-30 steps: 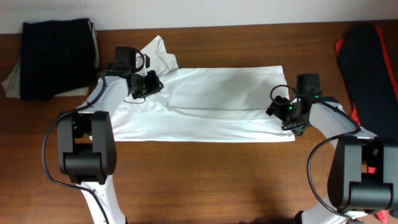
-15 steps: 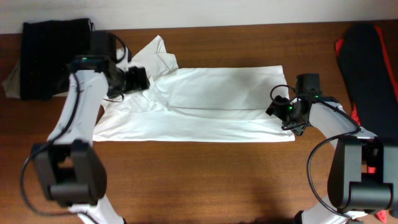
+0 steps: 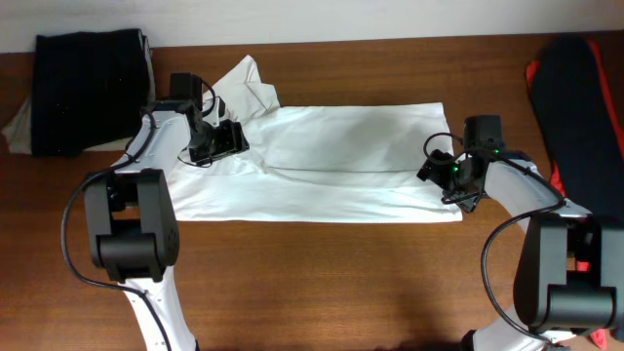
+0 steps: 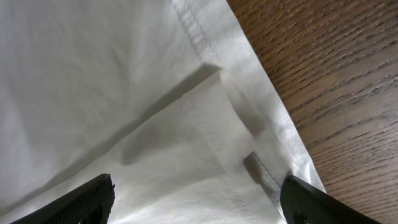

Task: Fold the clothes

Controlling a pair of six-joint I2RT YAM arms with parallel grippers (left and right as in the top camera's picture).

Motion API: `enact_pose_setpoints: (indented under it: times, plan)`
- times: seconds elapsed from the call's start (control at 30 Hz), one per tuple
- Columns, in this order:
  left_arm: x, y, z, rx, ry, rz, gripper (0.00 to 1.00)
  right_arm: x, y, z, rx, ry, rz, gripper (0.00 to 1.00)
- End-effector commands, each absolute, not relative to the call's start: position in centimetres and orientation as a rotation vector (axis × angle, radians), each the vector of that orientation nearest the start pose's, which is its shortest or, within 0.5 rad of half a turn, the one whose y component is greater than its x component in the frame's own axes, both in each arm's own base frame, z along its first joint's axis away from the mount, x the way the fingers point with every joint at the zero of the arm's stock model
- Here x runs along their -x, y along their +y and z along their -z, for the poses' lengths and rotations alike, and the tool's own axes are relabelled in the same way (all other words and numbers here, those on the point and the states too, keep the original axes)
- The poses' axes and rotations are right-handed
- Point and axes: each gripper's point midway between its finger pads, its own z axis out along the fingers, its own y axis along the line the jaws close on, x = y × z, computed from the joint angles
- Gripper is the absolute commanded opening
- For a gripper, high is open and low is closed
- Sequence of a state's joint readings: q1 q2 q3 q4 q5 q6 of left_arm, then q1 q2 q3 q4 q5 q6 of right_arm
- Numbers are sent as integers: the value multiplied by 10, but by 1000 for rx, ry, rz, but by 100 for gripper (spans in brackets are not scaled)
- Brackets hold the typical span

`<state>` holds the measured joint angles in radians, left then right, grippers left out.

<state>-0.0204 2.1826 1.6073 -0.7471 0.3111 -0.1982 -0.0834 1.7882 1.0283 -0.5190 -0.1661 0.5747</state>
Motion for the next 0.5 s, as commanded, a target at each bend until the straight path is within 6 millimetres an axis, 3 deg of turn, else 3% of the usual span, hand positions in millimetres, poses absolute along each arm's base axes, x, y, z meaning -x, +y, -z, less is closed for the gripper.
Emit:
enact_pose_setpoints:
  times: [0.0,0.47]
  plan:
    - [-473,-68,-20,183,2866,527,72,-363,-2,-8,-895,2751,-314,89]
    - [-487,-93,-30,91,2808,537,70,-363,-2,-8,-895,2751,-314,89]
